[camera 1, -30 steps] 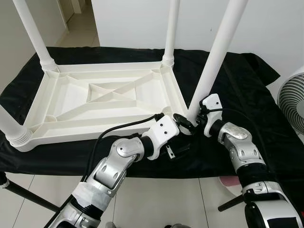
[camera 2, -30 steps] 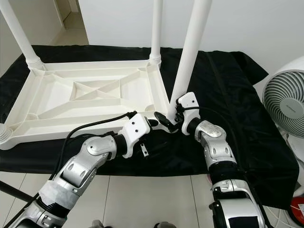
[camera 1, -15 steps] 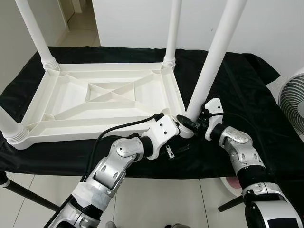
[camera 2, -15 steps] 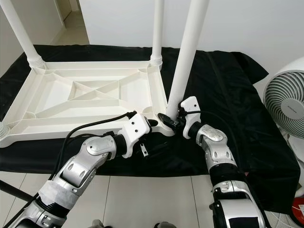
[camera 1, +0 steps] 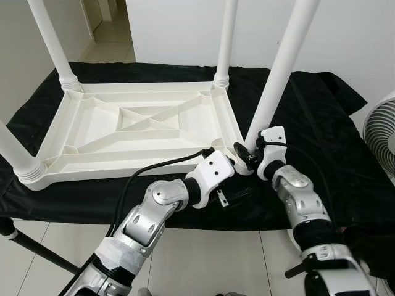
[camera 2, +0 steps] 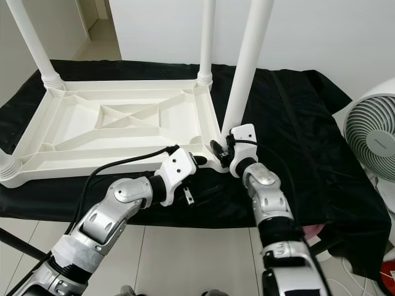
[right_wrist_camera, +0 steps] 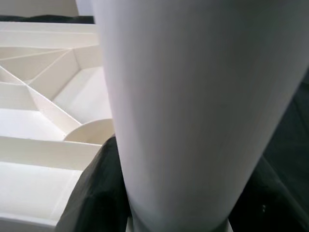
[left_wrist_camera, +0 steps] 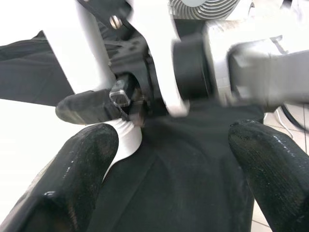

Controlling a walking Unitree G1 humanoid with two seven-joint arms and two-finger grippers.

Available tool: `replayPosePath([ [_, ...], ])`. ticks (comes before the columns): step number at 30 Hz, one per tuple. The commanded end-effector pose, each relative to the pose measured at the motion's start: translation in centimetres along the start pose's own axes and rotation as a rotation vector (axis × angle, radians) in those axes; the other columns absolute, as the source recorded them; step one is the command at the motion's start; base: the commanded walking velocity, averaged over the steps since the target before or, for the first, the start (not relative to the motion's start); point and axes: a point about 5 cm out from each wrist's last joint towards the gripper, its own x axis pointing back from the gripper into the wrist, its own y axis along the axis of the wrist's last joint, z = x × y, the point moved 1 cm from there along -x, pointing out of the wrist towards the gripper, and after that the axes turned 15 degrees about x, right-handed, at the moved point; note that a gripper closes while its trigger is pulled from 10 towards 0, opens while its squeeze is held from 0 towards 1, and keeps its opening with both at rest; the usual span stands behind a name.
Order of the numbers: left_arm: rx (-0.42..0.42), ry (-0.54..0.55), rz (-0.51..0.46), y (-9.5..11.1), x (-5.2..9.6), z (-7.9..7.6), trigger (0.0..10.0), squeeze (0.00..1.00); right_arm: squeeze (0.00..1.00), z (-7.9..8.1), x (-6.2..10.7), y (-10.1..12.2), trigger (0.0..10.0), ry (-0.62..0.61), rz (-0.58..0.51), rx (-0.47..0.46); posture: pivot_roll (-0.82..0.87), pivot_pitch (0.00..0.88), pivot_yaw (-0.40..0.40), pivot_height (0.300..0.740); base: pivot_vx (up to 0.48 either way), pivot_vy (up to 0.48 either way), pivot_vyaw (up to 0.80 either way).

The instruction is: Building children table

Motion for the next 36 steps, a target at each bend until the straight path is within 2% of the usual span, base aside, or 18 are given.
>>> replayPosePath([
  [1, 0.005, -0.006, 0.007, -0.3, -0.2, -0.3, 10.0, 0.00, 0.00, 0.0, 1.1, -2.7, 10.0, -0.104, 0.139, -0.010, -0.14, 0.038, -0.003, 0.740, 0.000, 0.000, 0.00],
  [2, 0.006, -0.006, 0.006, -0.3, -0.3, -0.3, 10.0, 0.00, 0.00, 0.8, 1.8, -2.9, 10.0, -0.186, 0.163, -0.027, -0.14, 0.038, -0.003, 0.740, 0.000, 0.000, 0.00],
  [4, 0.006, -0.006, 0.006, -0.3, -0.3, -0.3, 10.0, 0.00, 0.00, 0.8, 1.8, -2.9, 10.0, -0.186, 0.163, -0.027, -0.14, 0.038, -0.003, 0.740, 0.000, 0.000, 0.00],
  [5, 0.006, -0.007, 0.006, -0.3, -0.3, -0.3, 10.0, 0.00, 0.00, 1.4, 2.5, -2.7, 10.0, -0.250, 0.172, -0.020, -0.14, 0.037, -0.007, 0.740, 0.000, 0.000, 0.00],
  [9, 0.007, -0.008, 0.006, -0.4, -0.3, -0.3, 10.0, 0.00, 0.00, 2.5, 3.0, -2.4, 10.0, -0.274, 0.176, -0.026, -0.14, 0.037, -0.007, 0.740, 0.000, 0.000, 0.00],
  [15, 0.005, -0.012, 0.010, -0.5, -0.3, -0.4, 10.0, 0.00, 0.00, 1.8, 3.1, -2.2, 10.0, -0.306, 0.181, -0.020, -0.15, 0.030, -0.007, 0.740, 0.000, 0.000, 0.00],
  [16, 0.004, -0.010, 0.009, -0.4, -0.2, -0.3, 10.0, 0.00, 0.84, 1.7, 3.1, -2.0, 10.0, -0.306, 0.172, -0.012, -0.15, 0.030, -0.007, 0.740, 0.000, 0.000, 0.00],
  [18, 0.003, -0.009, 0.009, -0.4, -0.2, -0.3, 10.0, 0.00, 0.84, 1.7, 3.1, -2.0, 10.0, -0.307, 0.169, -0.007, -0.15, 0.030, -0.007, 0.740, 0.000, 0.000, 0.00],
  [19, 0.003, -0.008, 0.008, -0.4, -0.2, -0.3, 10.0, 0.00, 1.00, 1.6, 3.1, -1.9, 10.0, -0.305, 0.162, -0.013, -0.15, 0.030, -0.007, 0.740, 0.000, 0.000, 0.00],
  [23, 0.002, -0.004, 0.005, -0.3, -0.2, -0.2, 10.0, 0.00, 1.00, 1.4, 3.0, -1.9, 10.0, -0.264, 0.132, -0.025, -0.15, 0.030, -0.007, 0.740, 0.000, 0.000, 0.00],
  [25, 0.001, 0.000, 0.005, -0.3, -0.2, -0.1, 10.0, 0.00, 1.00, 1.5, 2.9, -1.6, 10.0, -0.202, 0.104, -0.021, -0.15, 0.030, -0.007, 0.740, 0.000, 0.000, 0.00],
  [28, 0.000, 0.005, 0.009, -0.4, -0.1, 0.0, 10.0, 0.00, 1.00, 1.1, 2.9, -1.3, 10.0, -0.157, 0.063, 0.006, -0.14, 0.025, -0.012, 0.740, 0.000, 0.000, 0.00],
  [29, 0.001, 0.004, 0.010, -0.5, -0.1, -0.1, 10.0, 0.00, 0.63, 0.9, 2.8, -1.3, 10.0, -0.118, 0.049, 0.017, -0.14, 0.025, -0.012, 0.740, 0.000, 0.000, 0.00],
  [31, 0.001, 0.004, 0.010, -0.5, -0.1, -0.1, 10.0, 0.00, 0.63, 0.7, 2.7, -1.3, 10.0, -0.090, 0.041, 0.024, -0.14, 0.025, -0.012, 0.740, 0.000, 0.000, 0.00],
  [32, 0.000, 0.004, 0.009, -0.4, -0.1, 0.0, 10.0, 0.00, 0.00, 0.1, 2.5, -1.1, 10.0, -0.017, 0.014, 0.055, -0.13, 0.026, -0.010, 0.740, 0.000, 0.000, 0.00],
  [36, 0.000, 0.005, 0.007, -0.3, -0.1, 0.0, 10.0, 0.00, 0.00, -0.5, 2.3, -0.7, 10.0, 0.038, -0.016, 0.073, -0.13, 0.026, -0.010, 0.740, 0.000, 0.000, 0.00],
])
